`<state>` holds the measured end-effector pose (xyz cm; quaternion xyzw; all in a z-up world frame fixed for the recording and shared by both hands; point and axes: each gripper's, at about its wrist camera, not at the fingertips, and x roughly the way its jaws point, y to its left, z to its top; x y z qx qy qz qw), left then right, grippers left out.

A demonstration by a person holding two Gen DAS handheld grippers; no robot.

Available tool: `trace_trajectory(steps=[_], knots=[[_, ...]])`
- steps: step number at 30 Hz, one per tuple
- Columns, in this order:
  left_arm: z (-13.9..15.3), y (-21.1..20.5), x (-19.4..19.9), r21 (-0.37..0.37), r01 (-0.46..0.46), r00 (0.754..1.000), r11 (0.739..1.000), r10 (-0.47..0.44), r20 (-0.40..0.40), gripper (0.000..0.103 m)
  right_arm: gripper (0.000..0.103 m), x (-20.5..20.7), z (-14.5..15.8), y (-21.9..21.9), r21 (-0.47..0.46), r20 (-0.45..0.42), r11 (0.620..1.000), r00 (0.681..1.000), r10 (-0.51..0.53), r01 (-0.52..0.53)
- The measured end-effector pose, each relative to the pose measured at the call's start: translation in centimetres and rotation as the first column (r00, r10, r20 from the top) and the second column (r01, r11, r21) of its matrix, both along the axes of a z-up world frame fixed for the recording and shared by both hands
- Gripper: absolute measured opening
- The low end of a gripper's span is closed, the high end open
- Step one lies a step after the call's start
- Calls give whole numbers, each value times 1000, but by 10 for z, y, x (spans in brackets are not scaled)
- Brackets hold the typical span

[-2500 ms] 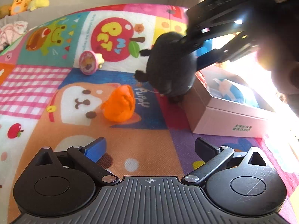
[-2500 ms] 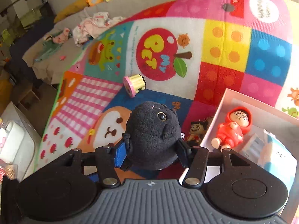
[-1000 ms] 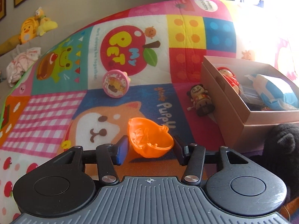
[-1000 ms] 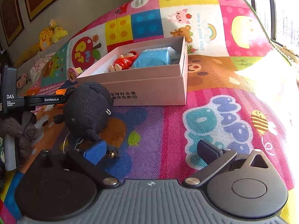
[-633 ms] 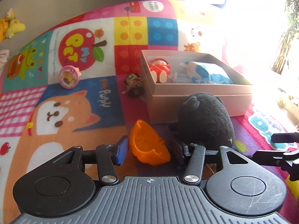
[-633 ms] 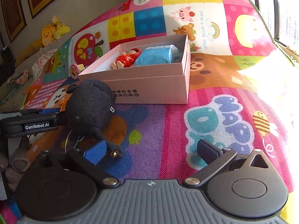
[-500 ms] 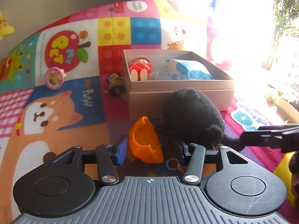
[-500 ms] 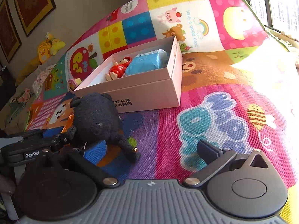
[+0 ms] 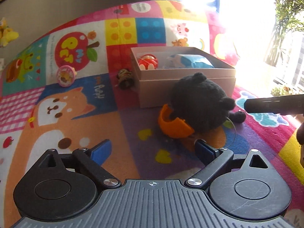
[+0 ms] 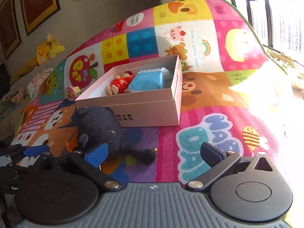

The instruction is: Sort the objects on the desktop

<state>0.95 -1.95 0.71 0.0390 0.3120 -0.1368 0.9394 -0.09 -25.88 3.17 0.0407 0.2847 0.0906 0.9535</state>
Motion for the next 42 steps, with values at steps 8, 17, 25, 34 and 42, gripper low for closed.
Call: trace_trajectory(steps=[8,17,25,34,42], knots=[[-3,10,6,-42,-38,999,998,37,-36,100,85,27,20,84,-177,40,968,982,187,-177],[-4,14,7,-66,-50,998,997,47,-46,101,66,48,0,75,-110,-104,978,981,165,-176],[-5,15,9,-69,-53,997,996,49,-57,101,67,32,12,4,386,-210,905,939,273,-177],[-5,12,9,-47,-54,997,997,51,-59,101,96,9,1,-27,211,-111,977,993,29,-5],[-7,10,10,-23,-57,997,998,56,-61,102,103,7,4,-46,-40,19,978,979,-204,204]])
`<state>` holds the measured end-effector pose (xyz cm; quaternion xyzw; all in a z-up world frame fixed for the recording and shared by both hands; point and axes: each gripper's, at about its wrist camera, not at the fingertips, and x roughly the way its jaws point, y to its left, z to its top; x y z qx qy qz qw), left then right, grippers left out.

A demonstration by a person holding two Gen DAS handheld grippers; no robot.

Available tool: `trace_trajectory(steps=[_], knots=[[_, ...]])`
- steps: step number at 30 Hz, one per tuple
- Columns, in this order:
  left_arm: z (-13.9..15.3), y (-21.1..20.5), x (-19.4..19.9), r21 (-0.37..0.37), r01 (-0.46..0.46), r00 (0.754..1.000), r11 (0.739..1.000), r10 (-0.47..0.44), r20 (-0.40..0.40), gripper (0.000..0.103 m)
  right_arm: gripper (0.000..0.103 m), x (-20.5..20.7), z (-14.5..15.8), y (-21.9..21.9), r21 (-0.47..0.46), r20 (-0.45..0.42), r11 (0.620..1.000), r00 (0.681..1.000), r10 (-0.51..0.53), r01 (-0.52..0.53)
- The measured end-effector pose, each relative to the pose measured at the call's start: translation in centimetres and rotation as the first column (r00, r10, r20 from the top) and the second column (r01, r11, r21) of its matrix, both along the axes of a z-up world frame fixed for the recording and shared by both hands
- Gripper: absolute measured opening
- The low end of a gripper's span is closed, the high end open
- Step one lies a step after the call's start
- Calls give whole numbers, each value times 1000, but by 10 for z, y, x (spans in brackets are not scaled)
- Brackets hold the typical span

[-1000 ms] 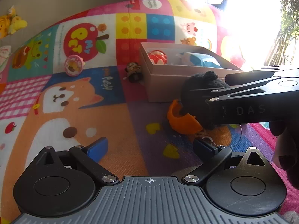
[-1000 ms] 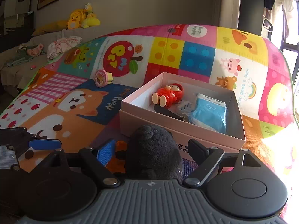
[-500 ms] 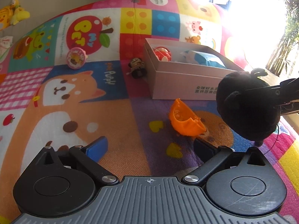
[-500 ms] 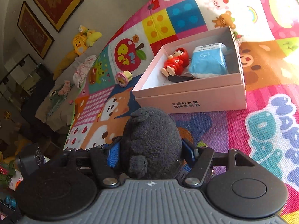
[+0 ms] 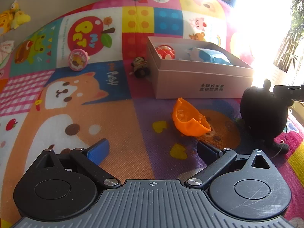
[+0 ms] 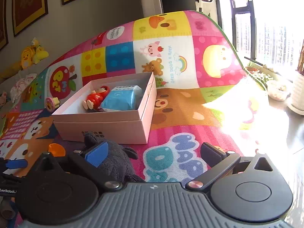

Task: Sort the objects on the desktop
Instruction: 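Close the left gripper on the orange cup while the right gripper holds the plush toy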

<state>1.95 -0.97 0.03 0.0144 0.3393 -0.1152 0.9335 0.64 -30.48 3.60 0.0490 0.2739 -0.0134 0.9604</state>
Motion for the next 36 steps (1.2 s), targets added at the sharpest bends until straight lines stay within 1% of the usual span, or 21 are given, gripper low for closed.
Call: trace_trajectory(steps=[2,4,6,8,10,12,14,16,18,19,20,21,23,24,25,27,30,33,36], knots=[[0,-1,0,5,-1,1000,1000,1,-1,102,103,0,0,-6,-1,1,1000,1000,-8,8],[0,-1,0,4,-1,1000,1000,1,-1,102,103,-4,2,-10,29,7,1000,1000,10,-10],[0,-1,0,5,-1,1000,1000,1,-1,102,103,-12,6,-11,52,36,998,999,35,-37],[-1,-1,0,7,0,1000,1000,0,-1,102,103,-19,11,-8,66,62,993,994,93,-97],[-1,-1,0,7,0,1000,1000,0,-1,102,103,-28,14,-1,64,61,978,979,196,-199],[-1,-2,0,8,0,1000,1000,0,-1,103,103,-32,11,10,37,33,961,962,272,-273],[-1,-2,0,11,0,1000,1000,0,-2,103,103,-32,2,24,-22,-14,950,951,310,-310],[-2,-2,0,16,-1,1000,1000,1,-2,103,103,-28,-11,38,-103,-77,944,949,307,-314],[-2,-2,0,20,-2,1000,1000,2,-2,103,103,-21,-22,46,-170,-140,940,951,275,-296],[-2,-2,0,21,-3,1000,1000,3,-2,103,103,-16,-28,45,-195,-168,942,955,243,-274],[-2,-2,0,22,-3,1000,1000,3,-2,103,103,-12,-29,41,-179,-184,952,959,217,-249],[-2,-2,0,24,-4,1000,1000,4,-3,103,103,-9,-29,36,-165,-182,961,965,190,-221],[-2,-2,0,25,-4,1000,1000,4,-3,103,103,-6,-28,27,-195,-161,972,982,104,-134],[-2,-2,0,26,-4,1000,1000,4,-4,103,103,-5,-29,23,-193,-158,975,985,76,-106],[-2,-2,0,29,-3,1000,1000,3,-4,103,103,-5,-28,18,-168,-161,981,984,75,-102],[-2,-4,1,40,-1,1000,999,1,-6,103,103,-9,-28,11,-100,-171,987,979,107,-125],[-2,-7,2,54,9,1000,998,-9,-9,103,103,-16,-30,12,3,-196,981,962,190,-193],[-1,-12,4,57,44,999,997,-43,-9,103,103,-22,-31,16,40,-197,976,956,219,-216],[1,-21,8,40,78,997,996,-78,-1,103,103,-24,-31,20,39,-188,977,959,211,-208]])
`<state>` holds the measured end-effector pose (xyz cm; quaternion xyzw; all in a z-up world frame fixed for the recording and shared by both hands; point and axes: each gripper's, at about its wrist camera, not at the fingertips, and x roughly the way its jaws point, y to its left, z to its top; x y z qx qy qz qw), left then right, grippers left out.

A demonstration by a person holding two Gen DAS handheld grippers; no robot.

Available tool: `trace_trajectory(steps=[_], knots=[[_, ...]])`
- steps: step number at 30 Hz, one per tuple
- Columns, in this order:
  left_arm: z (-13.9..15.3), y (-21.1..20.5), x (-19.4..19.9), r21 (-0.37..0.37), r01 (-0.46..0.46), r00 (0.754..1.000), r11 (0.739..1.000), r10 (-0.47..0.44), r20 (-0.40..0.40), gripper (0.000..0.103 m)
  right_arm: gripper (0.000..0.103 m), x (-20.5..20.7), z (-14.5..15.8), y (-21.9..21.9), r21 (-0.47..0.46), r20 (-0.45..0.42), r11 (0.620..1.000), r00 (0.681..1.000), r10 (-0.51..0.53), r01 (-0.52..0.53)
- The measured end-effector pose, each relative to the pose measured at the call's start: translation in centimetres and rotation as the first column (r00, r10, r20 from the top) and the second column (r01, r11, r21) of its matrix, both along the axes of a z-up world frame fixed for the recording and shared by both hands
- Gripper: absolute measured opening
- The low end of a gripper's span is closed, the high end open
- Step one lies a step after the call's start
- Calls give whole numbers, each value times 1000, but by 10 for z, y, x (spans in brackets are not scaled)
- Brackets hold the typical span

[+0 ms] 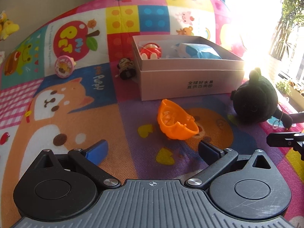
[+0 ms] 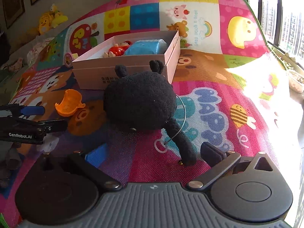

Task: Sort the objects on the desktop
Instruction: 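Close the left gripper on the orange cup while the right gripper holds the plush toy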

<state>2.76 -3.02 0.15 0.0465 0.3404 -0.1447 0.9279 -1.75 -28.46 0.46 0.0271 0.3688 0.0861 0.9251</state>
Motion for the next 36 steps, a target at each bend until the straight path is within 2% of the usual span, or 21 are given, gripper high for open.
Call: trace_trajectory(steps=[6,8,14,16,18,20,23,25,27,31,34,36], knots=[[4,-20,12,-46,78,997,996,-78,-5,103,103,0,-2,12,-69,-9,998,1000,-10,9],[4,-23,13,-83,103,994,991,-105,-23,103,103,0,-3,17,-107,-11,994,1000,-3,2],[9,-21,7,-233,209,972,950,-229,-60,103,103,-1,-1,18,-114,-12,993,1000,19,-20],[12,-19,3,-256,232,966,939,-252,-50,103,103,-1,-1,19,-116,-10,993,1000,29,-30],[14,-19,0,-231,234,969,944,-245,-22,103,103,-1,-1,20,-119,-9,992,999,33,-34],[15,-17,0,-176,193,981,965,-195,2,103,103,-1,-1,20,-120,-9,992,999,33,-34],[12,-15,8,-115,136,991,984,-137,4,103,103,-1,-1,21,-120,-8,992,999,32,-33],[9,-15,11,-87,141,990,986,-141,2,102,103,-1,-1,20,-120,-8,992,999,33,-34],[6,-18,13,-59,157,988,986,-157,5,93,103,-1,-1,20,-120,-8,992,999,33,-34],[2,-26,17,5,168,986,986,-168,24,90,103,-2,-1,20,-120,-8,992,999,33,-34],[0,-30,21,19,171,985,985,-171,28,82,103,-2,-1,20,-120,-8,992,999,33,-34],[1,-32,22,30,172,984,985,-173,36,68,103,-2,-1,20,-119,-7,992,999,33,-34]])
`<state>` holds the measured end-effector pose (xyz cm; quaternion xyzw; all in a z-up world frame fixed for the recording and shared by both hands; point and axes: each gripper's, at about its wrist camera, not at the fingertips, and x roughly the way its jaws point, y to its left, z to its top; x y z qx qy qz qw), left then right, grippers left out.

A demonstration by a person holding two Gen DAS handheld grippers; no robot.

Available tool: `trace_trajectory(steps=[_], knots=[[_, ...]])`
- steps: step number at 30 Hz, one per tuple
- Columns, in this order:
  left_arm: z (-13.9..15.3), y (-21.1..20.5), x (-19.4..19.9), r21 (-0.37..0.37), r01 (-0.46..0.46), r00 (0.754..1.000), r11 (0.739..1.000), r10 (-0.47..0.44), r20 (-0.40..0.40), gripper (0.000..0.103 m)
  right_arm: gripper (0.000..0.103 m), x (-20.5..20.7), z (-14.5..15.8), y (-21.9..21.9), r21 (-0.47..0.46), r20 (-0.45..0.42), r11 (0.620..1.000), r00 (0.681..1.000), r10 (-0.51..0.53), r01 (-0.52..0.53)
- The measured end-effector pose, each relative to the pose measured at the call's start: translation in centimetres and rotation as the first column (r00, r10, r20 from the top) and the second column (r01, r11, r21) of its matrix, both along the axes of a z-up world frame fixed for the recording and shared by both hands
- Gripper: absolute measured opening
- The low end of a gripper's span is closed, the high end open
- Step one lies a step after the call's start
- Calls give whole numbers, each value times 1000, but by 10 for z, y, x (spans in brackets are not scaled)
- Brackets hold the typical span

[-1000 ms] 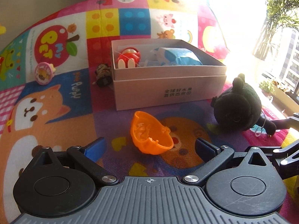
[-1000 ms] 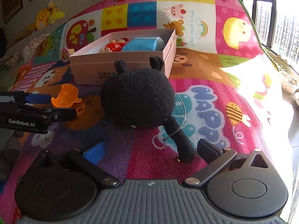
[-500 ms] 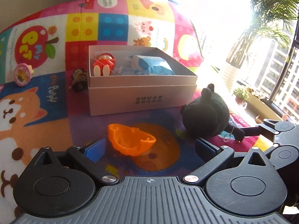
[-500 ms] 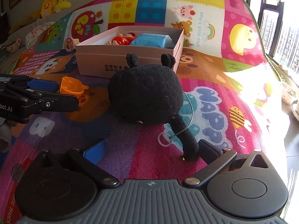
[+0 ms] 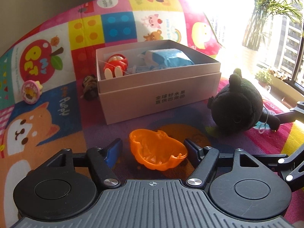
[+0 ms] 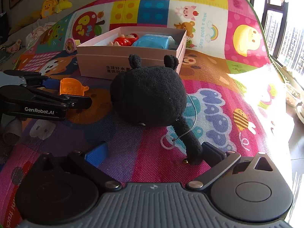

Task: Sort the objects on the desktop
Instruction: 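Close the left gripper on the orange cup while the right gripper holds the plush toy, then lower the orange cup into the pink box and open the left gripper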

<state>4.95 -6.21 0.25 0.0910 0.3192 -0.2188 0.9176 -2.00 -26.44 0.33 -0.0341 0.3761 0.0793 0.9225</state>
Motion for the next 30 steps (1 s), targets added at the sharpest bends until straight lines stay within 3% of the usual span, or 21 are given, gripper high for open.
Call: trace_trajectory(steps=[5,9,12,14,18,19,20,21,24,26,30], knots=[[1,1,-4,9,-14,1000,1000,14,5,65,103,0,2,1,-5,6,1000,1000,-1,1],[2,9,-18,0,-29,1000,1000,29,-7,65,103,-5,18,7,-50,144,999,990,8,0],[3,14,-29,-1,-30,999,1000,29,-13,64,103,6,25,15,-115,183,993,983,21,0],[4,15,-33,-5,-32,999,999,32,-16,64,103,19,24,21,-149,170,989,984,46,-21],[3,16,-34,-12,-37,999,999,36,-19,64,101,43,16,25,-128,107,991,993,50,-36],[3,16,-34,-12,-39,999,999,39,-18,64,97,46,16,25,-115,94,993,994,49,-38],[3,16,-33,-12,-41,999,999,41,-18,64,87,46,17,24,-98,77,994,996,56,-48],[4,17,-32,-13,-48,999,999,48,-16,64,87,46,21,24,-92,69,995,996,56,-50],[12,20,-27,-18,-71,997,997,72,6,63,86,37,51,18,-69,145,997,988,53,-43],[26,21,-21,-30,-70,996,997,72,48,63,86,30,92,5,-13,244,999,969,47,-45],[75,11,4,-50,-73,972,996,82,222,63,86,25,167,-28,158,400,987,916,-37,-29]])
